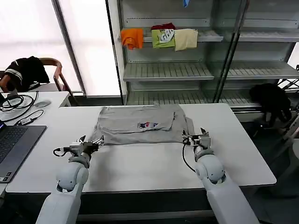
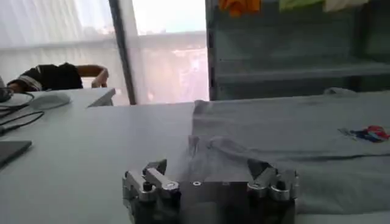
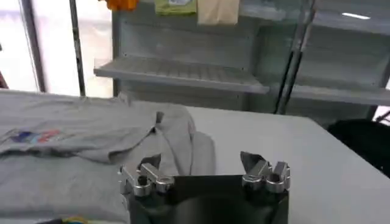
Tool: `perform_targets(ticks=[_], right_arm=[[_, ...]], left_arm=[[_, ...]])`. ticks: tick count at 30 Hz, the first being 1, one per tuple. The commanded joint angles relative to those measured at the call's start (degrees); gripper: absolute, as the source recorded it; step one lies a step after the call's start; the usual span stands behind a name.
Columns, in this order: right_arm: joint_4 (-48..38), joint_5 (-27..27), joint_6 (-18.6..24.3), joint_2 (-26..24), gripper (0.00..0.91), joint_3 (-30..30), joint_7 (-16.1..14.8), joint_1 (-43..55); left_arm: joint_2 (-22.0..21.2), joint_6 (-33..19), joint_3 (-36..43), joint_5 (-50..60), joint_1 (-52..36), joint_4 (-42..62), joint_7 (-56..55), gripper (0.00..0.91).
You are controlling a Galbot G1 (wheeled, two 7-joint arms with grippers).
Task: Fold and organize the clothes.
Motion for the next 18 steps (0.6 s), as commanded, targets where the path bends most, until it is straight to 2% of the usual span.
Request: perform_targets(ticks=[1, 18], right_arm=[[0.45, 0.9, -0.1, -1.03, 0.907, 0.02, 0.07, -1.32], [-2.28, 0.88, -0.15, 0.26, 0.907, -0.58, -0.06, 0.09]], left_arm=[[-0.09, 0.13, -0.34, 0.63, 0.66, 1.35, 0.19, 0.907], [-0.12, -0.36, -0.67, 0.55, -0.74, 4.15, 0.17, 0.907]])
